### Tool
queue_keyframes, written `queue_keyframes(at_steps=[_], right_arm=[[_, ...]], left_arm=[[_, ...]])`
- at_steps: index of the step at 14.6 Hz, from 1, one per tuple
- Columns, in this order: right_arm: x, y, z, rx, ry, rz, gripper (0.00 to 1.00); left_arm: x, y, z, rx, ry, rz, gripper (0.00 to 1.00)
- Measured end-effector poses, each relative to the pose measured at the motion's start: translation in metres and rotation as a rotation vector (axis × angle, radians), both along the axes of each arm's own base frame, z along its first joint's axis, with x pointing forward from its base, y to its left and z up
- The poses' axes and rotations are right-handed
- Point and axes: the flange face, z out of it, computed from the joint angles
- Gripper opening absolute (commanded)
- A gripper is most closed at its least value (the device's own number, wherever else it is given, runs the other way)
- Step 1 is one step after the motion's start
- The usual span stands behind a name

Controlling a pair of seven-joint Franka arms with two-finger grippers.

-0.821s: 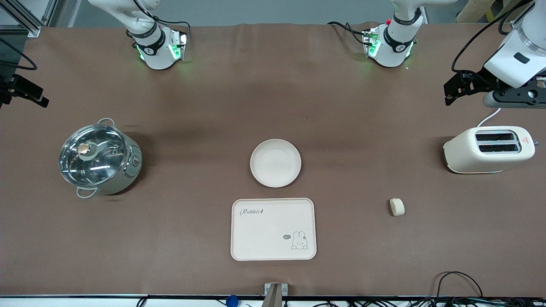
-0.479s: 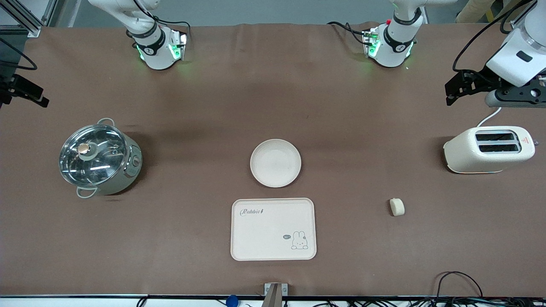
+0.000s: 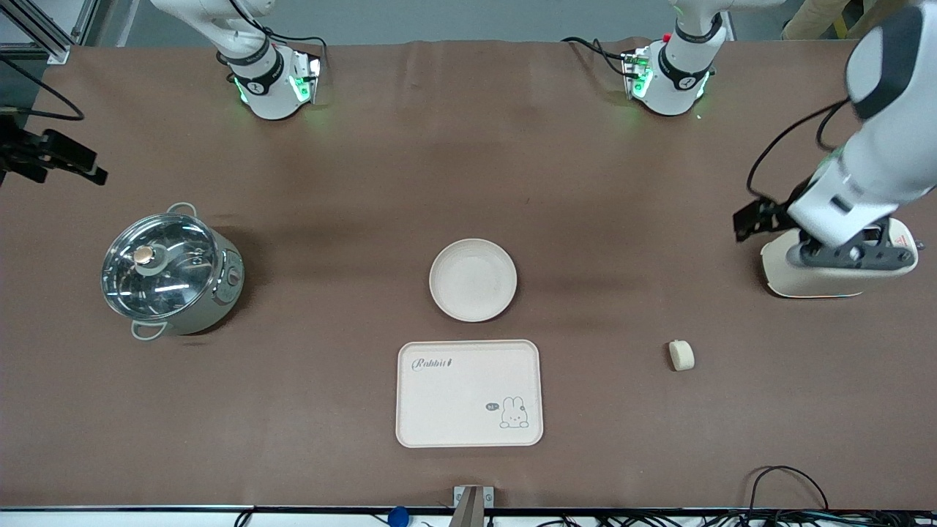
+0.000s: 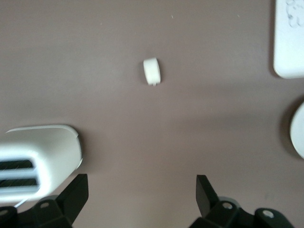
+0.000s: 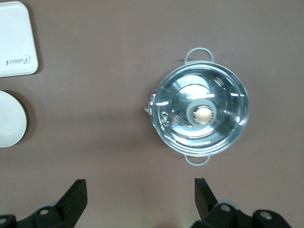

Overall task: Place bun in plate and plate on tray
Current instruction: 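Move the left gripper to the bun while the right gripper reaches the plate, then grasp the bun with the left gripper while the right gripper grips the plate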

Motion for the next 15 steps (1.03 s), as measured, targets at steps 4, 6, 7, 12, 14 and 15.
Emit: queue_keyframes(at_steps=[4, 6, 7, 12, 14, 15], right_arm=[[0.025, 0.044, -0.055, 0.054, -0.037, -0.01, 1.0], [0.034, 0.077, -0.107, 0.063, -0.036, -0.019, 1.0], [0.036, 0.099, -0.135, 0.062, -0.037, -0.033, 1.0], [0.023, 0.24, -0.264, 0.06, -0.056, -0.121, 1.0], [0.013, 0.287, -0.305, 0.082, -0.056, -0.143, 1.0], [0.007, 0.308, -0.322, 0.092, -0.062, -0.152, 1.0]], left_arm=[[0.035, 0.001, -0.104, -0.032, -0.056, 0.068, 1.0], [0.047, 0.001, -0.149, -0.036, -0.075, 0.072, 1.0], [0.053, 0.001, -0.171, -0.026, -0.091, 0.066, 1.0], [0.067, -0.004, -0.265, -0.037, -0.136, 0.093, 0.96], [0.069, -0.004, -0.288, -0.039, -0.127, 0.092, 0.88], [0.07, -0.004, -0.297, -0.039, -0.121, 0.093, 0.83]])
